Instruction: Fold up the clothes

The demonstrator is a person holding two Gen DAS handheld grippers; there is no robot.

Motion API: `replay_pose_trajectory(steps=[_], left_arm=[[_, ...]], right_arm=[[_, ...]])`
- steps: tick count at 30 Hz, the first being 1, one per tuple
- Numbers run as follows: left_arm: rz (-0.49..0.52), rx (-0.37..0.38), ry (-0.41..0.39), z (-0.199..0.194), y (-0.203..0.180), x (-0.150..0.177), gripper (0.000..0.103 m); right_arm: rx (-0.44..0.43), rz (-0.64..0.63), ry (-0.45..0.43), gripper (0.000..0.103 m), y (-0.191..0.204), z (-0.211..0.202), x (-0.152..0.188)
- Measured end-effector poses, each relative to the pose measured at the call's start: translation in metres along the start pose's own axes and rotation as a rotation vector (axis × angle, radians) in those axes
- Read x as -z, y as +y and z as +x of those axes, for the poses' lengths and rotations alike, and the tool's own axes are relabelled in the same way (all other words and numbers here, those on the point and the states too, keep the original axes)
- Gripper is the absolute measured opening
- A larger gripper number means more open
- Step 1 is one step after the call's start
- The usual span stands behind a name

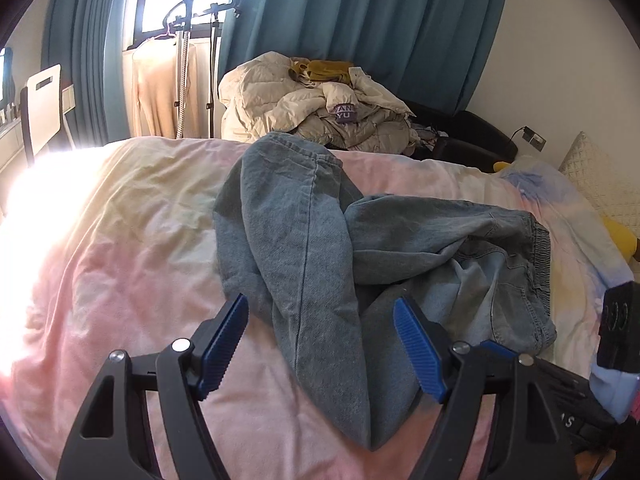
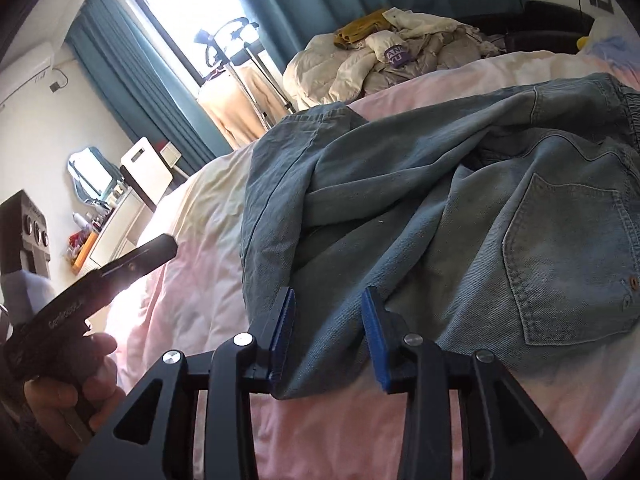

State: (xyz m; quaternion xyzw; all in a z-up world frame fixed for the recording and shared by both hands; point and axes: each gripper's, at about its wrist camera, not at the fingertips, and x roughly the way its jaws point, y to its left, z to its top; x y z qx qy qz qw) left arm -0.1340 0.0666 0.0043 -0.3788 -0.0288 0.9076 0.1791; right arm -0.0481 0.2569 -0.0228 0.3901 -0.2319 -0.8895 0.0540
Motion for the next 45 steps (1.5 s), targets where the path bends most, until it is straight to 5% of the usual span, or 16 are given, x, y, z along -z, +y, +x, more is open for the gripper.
replay_pose_trajectory(steps=[11,19,24,28,30,35,45], left_arm=[[0.148,-0.089,0.096,0.141,-0.065,-0.103,0.078],[0.174,-0.202,0.252,0.252,-0.066,-0.142,0.078],[0.234,-0.311,0.313,0.286,-0.073,-0.137,0.077],[0.202,-0.35,0.301,0.292,-0.067,-0.137,0.069],[0.193,-0.393,0.291,0.293,-0.064,-0.135,0.042],[0.175,-0.442,0.259,0.277,-0.056,-0.136,0.005],[0.15,-0.421,0.067,0.141,-0.053,-0.14,0.002]], right_arm=[[0.227,-0.113,-0.115,0.035,-0.025,0.009,-0.027],[0.223,-0.034,-0.123,0.035,-0.06,0.034,-0.039],[0.22,0.005,-0.163,0.035,-0.074,0.04,-0.043],[0.218,0.034,-0.187,0.035,-0.082,0.04,-0.044],[0.209,0.041,-0.182,0.035,-0.083,0.041,-0.045],[0.211,0.011,-0.2,0.035,-0.077,0.039,-0.046],[0.227,-0.034,-0.254,0.035,-0.068,0.027,-0.044]])
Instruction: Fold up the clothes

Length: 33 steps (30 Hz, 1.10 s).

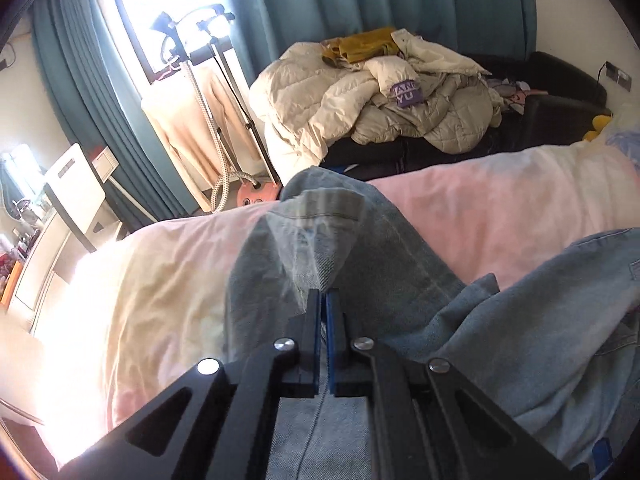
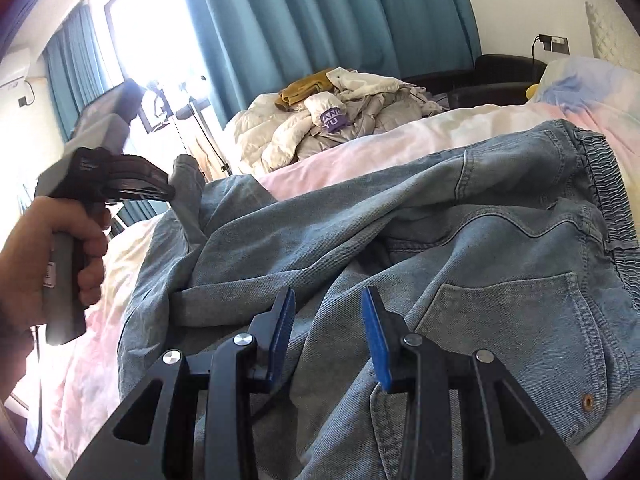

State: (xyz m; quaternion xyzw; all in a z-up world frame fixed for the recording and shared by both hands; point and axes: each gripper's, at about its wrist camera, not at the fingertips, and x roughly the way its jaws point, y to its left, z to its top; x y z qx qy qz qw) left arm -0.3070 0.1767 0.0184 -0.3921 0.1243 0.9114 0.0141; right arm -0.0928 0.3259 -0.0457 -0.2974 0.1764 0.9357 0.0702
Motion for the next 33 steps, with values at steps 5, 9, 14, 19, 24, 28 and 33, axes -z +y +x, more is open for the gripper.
replay_pose_trajectory(steps=[5,9,14,19,24,28,33], left_arm=[[-0.127,-0.021,-0.083,-0.066,0.073,0.024,0.002],[-0.237,-0.027,-0.098,-0.102,0.133,0.066,0.002],[-0.395,-0.053,-0.073,-0.127,0.196,0.143,0.002],[-0.598,-0.049,0.053,-0.098,0.238,0.229,0.002],[-0.708,0.0,0.141,-0.08,0.252,0.266,0.003],[-0.699,0.027,0.141,-0.088,0.248,0.27,0.005],[-0.765,0.124,0.19,-0.088,0.252,0.287,0.013]], right_arm=[[0.006,-0.023,-0.023,0.035,0.005,-0.014,-0.001],[0.018,-0.052,-0.026,0.035,0.011,-0.022,0.0],[0.028,-0.063,-0.022,0.035,0.018,-0.033,-0.001],[0.037,-0.061,0.0,0.035,0.021,-0.044,0.001],[-0.002,0.022,0.051,0.035,0.015,-0.054,0.0],[-0.079,0.11,0.13,0.035,0.006,-0.058,-0.003],[-0.091,0.207,0.116,0.036,-0.018,-0.081,-0.004]])
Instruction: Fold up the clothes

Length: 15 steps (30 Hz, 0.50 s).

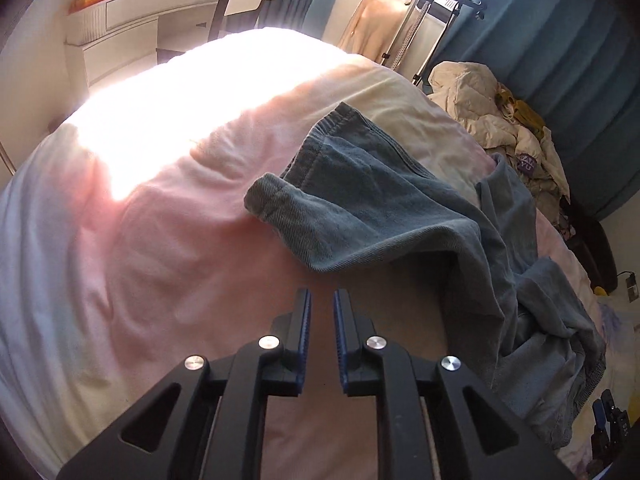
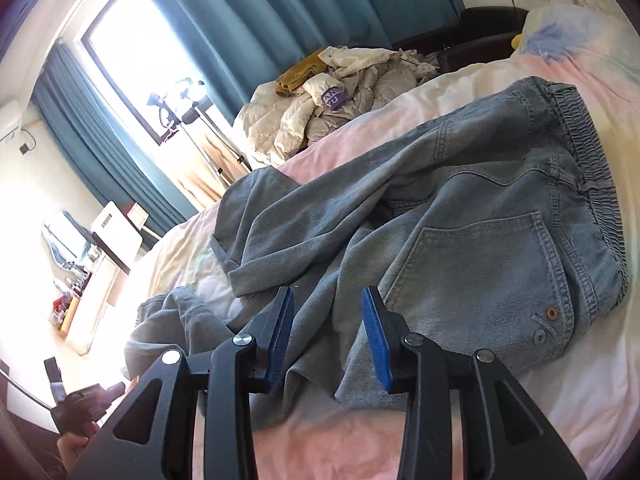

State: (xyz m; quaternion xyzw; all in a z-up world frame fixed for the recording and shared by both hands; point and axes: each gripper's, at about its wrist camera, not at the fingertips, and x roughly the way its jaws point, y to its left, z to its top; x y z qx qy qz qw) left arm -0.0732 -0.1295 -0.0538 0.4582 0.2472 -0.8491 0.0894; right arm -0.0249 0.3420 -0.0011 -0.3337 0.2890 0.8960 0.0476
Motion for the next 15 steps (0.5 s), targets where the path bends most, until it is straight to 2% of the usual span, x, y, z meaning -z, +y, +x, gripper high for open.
replay_pose_trajectory(steps=[3,8,12,15], left_arm=[[-0.085,0.131,0.06,0.003,0.008,0.003,0.016],[-0.122,0.217,0.086,0.004,0.005,0.011,0.021],[-0.183,0.295,0.116,0.008,0.012,0.02,0.024],[-0.266,0.331,0.134,0.012,0.028,0.029,0.029]], right_arm=[[-0.006,0.085,-0.018,0.037,-0.02,-0.015,-0.004],[-0.053,0.244,0.009,0.044,-0.065,-0.032,-0.006],[-0.045,0.341,0.026,0.059,-0.106,-0.046,-0.013],[0.001,0.397,0.002,0.069,-0.145,-0.062,-0.02]])
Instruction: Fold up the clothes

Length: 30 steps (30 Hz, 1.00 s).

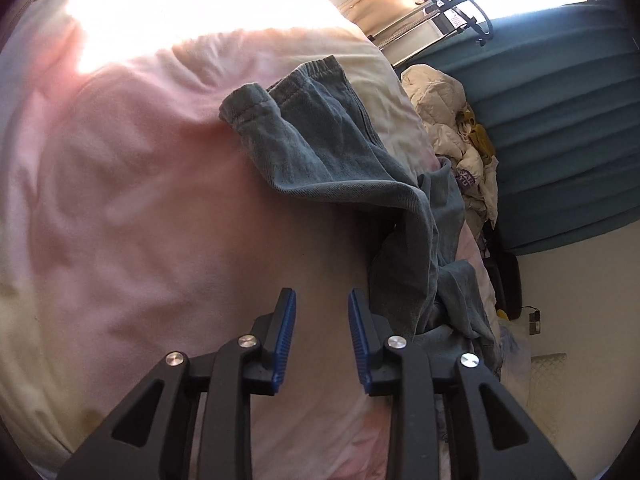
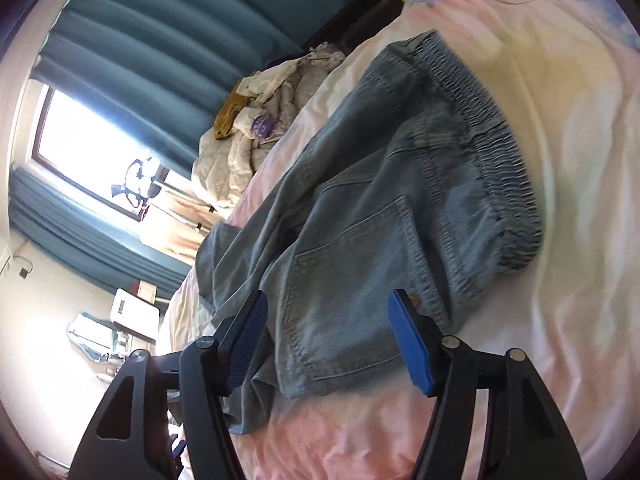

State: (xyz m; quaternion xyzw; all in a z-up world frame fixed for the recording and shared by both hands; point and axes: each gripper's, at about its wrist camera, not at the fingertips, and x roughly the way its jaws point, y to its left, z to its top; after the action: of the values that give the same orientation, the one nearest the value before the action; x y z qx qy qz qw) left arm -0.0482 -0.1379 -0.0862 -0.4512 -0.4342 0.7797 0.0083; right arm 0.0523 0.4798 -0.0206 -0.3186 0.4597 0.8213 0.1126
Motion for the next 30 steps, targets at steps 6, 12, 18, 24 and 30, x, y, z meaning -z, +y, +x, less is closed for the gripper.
replay_pose_trajectory(steps=[6,12,18,24,30], left_arm=[[-0.05,0.023,-0.015,0.006,0.004,-0.004,0.033],[-0.03,0.031,0.013,0.021,-0.001,-0.005,0.035],[-0.019,0.026,0.015,0.029,-0.004,-0.006,0.035],[0.003,0.039,-0.021,0.026,-0.007,-0.007,0.035],[-0.028,0.114,-0.035,0.018,-0.001,-0.01,0.035]], right_arm=[[-0.002,0.333,-0.045,0.077,-0.099,-0.006,-0.03],[-0.084,0.412,0.129,0.077,-0.118,0.05,-0.012],[-0.091,0.433,0.155,0.075,-0.119,0.09,-0.02],[0.026,0.437,0.078,0.034,-0.119,0.088,-0.041],[0.041,0.208,-0.162,0.029,-0.078,0.015,-0.088]])
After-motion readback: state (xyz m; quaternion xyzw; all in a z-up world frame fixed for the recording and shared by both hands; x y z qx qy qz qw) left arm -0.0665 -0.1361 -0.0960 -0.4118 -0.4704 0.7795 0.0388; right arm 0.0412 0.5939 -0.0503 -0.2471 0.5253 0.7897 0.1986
